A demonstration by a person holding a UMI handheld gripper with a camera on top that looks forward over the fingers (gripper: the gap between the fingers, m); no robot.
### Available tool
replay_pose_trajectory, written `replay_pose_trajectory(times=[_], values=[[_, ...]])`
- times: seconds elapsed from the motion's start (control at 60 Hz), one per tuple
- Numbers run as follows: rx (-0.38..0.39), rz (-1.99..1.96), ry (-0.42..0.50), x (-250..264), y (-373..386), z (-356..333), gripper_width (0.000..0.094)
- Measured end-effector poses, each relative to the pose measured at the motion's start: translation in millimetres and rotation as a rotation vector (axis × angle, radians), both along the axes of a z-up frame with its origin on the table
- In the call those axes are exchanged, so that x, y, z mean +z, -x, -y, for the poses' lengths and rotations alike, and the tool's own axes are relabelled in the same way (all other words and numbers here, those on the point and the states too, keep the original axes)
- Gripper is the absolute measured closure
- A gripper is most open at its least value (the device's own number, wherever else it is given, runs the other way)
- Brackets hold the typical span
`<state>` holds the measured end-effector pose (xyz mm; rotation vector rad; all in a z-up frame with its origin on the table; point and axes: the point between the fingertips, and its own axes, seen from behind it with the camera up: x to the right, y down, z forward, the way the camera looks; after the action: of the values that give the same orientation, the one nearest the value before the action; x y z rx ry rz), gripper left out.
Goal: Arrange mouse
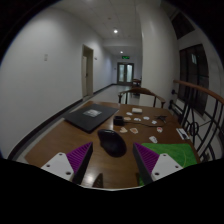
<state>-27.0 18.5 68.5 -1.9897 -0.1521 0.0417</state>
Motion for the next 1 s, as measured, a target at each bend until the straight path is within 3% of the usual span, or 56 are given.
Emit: replay_pose_trajectory(times=[0.25,0.583,0.75,1.0], values=[[0.016,0.041,0.094,-50,-10,-50,0.0111],[0.002,0.001,0.112,-61,-10,-116,0.0142],[0.018,-0.001,0.152,-71,-2,-134,0.0359],[0.035,-0.005,0.160,-72,0,-137,0.0505]])
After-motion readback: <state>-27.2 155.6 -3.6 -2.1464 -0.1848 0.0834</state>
